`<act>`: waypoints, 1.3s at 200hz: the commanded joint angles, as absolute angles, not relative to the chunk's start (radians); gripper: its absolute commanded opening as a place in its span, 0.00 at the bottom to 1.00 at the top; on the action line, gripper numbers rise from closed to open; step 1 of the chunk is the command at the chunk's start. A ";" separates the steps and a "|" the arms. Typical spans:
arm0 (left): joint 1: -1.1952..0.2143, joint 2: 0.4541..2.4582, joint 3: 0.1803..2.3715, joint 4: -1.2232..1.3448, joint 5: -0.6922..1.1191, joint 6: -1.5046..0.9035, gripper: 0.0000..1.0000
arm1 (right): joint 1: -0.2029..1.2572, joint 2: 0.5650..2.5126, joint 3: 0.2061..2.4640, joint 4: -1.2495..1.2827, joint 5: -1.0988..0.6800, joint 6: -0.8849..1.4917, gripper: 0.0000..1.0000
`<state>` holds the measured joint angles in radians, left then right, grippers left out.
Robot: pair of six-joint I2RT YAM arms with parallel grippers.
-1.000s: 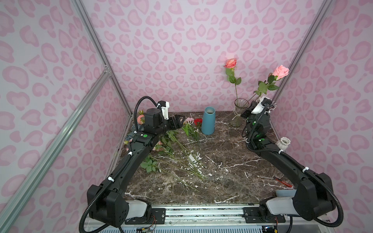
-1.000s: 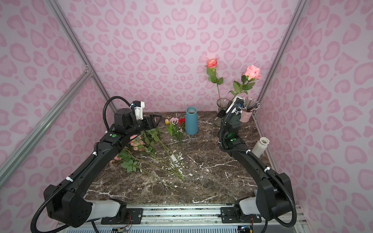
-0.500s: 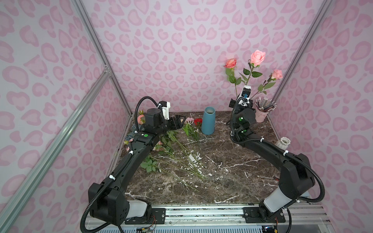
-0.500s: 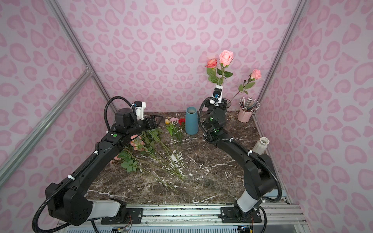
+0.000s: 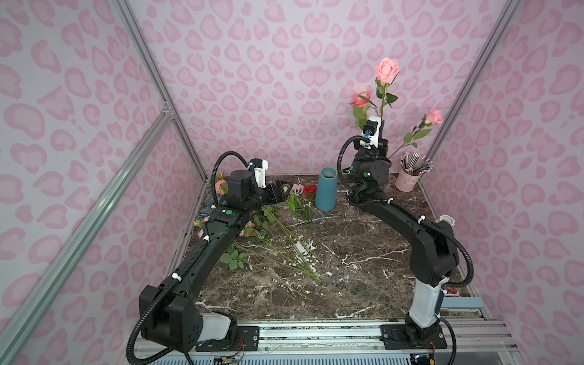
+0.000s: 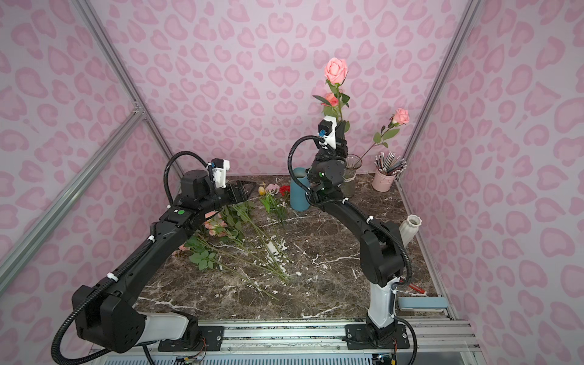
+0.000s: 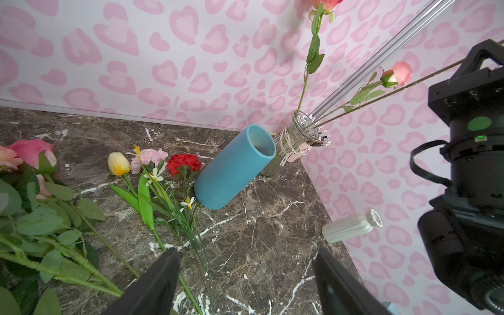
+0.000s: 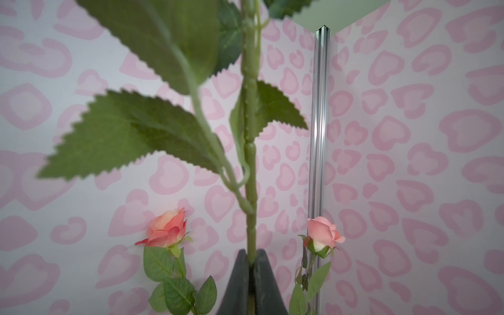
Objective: Place the pink flowers into the vase
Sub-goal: Place the flower in the vase.
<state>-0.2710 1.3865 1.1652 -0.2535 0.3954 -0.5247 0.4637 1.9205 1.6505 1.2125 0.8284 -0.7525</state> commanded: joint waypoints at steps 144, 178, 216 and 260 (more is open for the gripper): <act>-0.262 1.381 1.154 -0.177 0.464 -0.538 0.81 | 0.452 2.108 1.758 1.595 0.920 -0.997 0.00; -0.262 1.377 1.154 -0.176 0.467 -0.540 0.81 | 0.458 2.158 1.786 1.667 0.947 -1.057 0.00; -0.262 1.373 1.153 -0.174 0.473 -0.540 0.81 | 0.449 2.198 1.808 1.699 0.984 -1.062 0.00; -0.262 1.373 1.150 -0.171 0.476 -0.541 0.81 | 0.416 2.251 1.843 1.648 1.043 -0.991 0.00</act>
